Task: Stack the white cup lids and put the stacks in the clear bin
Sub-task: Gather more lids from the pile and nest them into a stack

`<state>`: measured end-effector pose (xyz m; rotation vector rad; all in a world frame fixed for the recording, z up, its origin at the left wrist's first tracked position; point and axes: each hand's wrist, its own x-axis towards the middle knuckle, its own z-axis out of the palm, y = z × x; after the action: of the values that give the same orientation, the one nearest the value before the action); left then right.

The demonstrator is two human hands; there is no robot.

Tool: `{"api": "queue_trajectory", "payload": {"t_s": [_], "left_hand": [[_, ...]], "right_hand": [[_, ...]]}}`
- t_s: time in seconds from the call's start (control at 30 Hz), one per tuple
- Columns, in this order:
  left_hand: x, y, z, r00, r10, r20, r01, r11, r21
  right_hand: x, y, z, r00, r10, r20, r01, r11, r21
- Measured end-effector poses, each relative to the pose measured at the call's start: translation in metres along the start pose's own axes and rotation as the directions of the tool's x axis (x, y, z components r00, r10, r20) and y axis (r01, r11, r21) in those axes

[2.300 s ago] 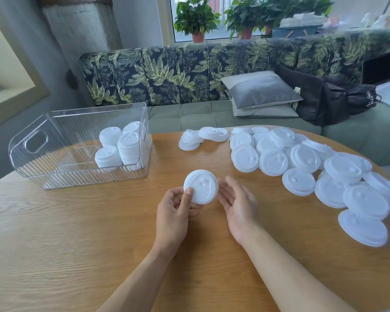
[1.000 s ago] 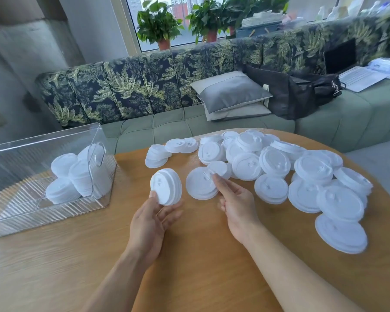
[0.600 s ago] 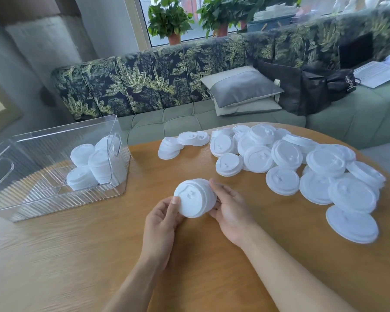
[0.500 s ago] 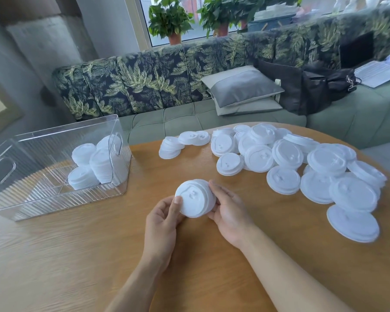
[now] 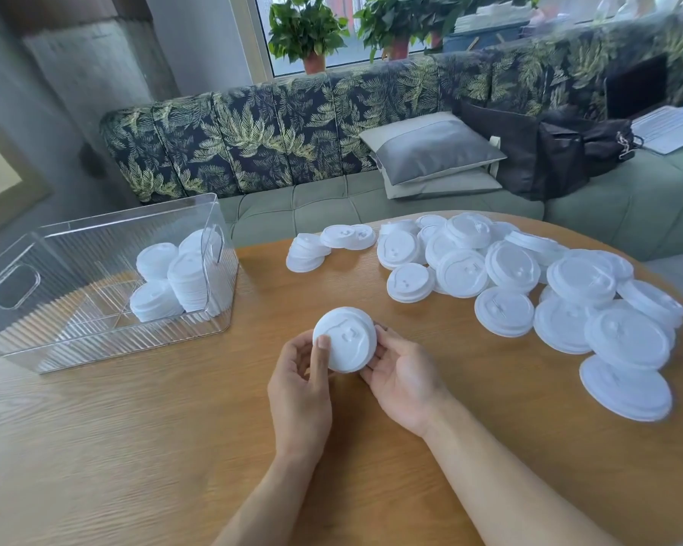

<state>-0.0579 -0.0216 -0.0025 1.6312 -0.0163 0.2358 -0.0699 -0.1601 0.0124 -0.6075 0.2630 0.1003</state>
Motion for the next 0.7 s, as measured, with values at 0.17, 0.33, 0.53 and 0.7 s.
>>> {"api": "queue_trajectory", "payload": {"t_s": [0.17,0.33,0.53,0.7], "left_hand": [[-0.002,0.003,0.002,0.999,0.026,-0.027,-0.025,0.999,0.021],[0.000,0.003,0.000,0.999,0.016,-0.030,-0.016,1.000,0.001],[0.002,0.007,-0.009,0.996,-0.049,0.073,0.054,0.997,-0.056],[0.003,0.007,-0.010,0.990,-0.092,0.107,0.103,0.989,-0.104]], "right_hand": [[-0.004,0.000,0.003,0.999,0.020,0.025,-0.019,1.000,-0.014],[-0.009,0.003,0.006,0.991,-0.018,0.136,0.045,0.978,-0.202],[-0.011,0.008,0.008,0.988,-0.084,0.131,0.120,0.947,-0.298],[-0.011,0.013,0.010,0.984,-0.176,0.035,0.178,0.938,-0.299]]}}
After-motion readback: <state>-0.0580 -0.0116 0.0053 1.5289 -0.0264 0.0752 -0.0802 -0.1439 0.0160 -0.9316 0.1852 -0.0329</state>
